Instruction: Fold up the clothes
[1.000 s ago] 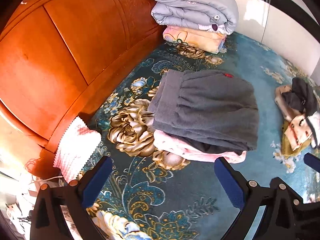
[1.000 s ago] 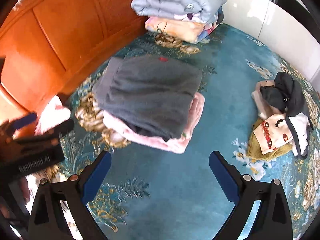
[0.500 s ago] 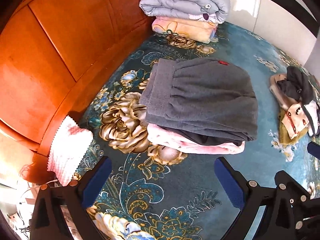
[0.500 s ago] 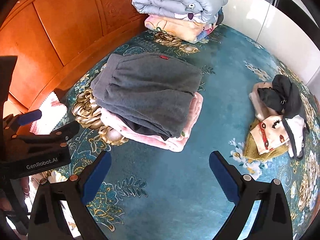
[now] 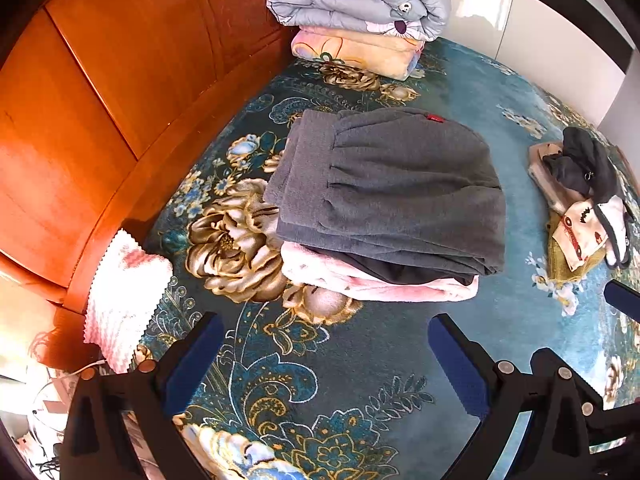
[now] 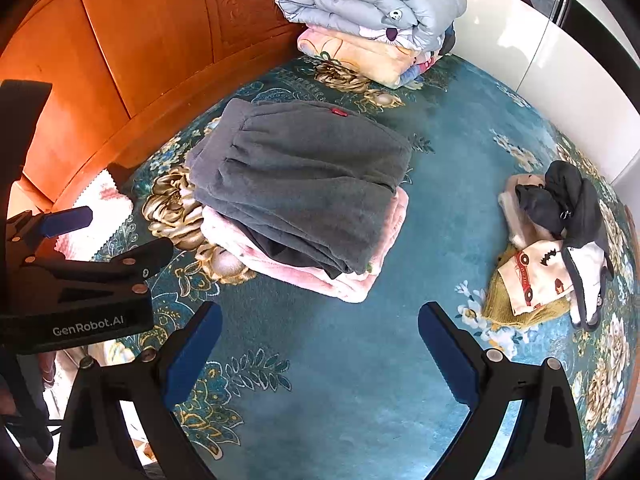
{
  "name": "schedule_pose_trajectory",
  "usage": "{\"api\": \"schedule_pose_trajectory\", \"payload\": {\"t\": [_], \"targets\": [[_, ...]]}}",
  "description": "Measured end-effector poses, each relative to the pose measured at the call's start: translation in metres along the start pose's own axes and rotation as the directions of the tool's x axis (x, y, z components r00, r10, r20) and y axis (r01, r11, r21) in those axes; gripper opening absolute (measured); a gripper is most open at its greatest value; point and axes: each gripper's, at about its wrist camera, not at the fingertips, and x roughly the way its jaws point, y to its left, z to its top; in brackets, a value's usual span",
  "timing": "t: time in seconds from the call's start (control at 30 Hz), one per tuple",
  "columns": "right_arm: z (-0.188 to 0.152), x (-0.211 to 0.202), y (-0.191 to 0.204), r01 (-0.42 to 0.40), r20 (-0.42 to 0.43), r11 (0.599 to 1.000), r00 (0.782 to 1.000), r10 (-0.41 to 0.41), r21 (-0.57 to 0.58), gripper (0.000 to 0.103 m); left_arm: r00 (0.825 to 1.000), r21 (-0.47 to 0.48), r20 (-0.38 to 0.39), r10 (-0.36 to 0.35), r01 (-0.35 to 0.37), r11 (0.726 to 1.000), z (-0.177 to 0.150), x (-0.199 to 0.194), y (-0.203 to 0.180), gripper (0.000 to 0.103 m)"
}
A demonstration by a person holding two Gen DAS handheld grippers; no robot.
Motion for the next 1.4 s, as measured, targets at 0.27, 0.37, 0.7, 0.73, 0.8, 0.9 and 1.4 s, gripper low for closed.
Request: {"api": "schedule_pose_trajectory", "payload": {"t": [0.27,0.37,0.7,0.73,0.8,0.9,1.4], "targets": [[-0.0019,0.0007,0.0029,0.001,-0.011,1.0,1.0,-0.001,-0.011,0.098,1.0,0.006,-0.015,-0.015,0.015,1.0,-0.0035,-0.0008,-0.0016,0.103],[-0.0031,0.0015,0.0041,-0.001,-0.019,1.0,1.0,0.001,-0.013,0.098,1.0,0.011,-0.02,-0.02,0.02,1.0,-0.0044,-0.0005,-0.0031,0.103],[-0.0034,0.0046,0.0017,0.0,-0.037,1.0,0.999,0.0,-0.006,0.098,0.999,0.019,-0.023,-0.039,0.039,0.999,-0.0057,-0.0011,-0.006,0.103],[-0.0035,0.0051,0.0011,0.001,-0.039,1.0,0.999,-0.001,-0.004,0.098,0.999,0.019,-0.024,-0.041,0.042,0.999,-0.0058,-0.0009,-0.0063,0.103],[-0.0036,0.0058,0.0001,0.002,-0.043,1.0,0.999,-0.002,0.0,0.099,0.999,0.02,-0.026,-0.047,0.048,0.999,-0.0059,-0.0007,-0.007,0.103],[-0.0037,0.0062,0.0002,0.002,-0.045,1.0,0.999,-0.002,-0.002,0.099,0.998,0.016,-0.034,-0.06,0.061,0.998,-0.0056,0.0006,-0.0081,0.103],[-0.0026,0.0084,0.0018,0.001,-0.056,1.0,0.998,-0.001,-0.01,0.099,0.995,0.0,-0.065,-0.072,0.072,0.997,-0.0057,0.0061,-0.007,0.103]]}}
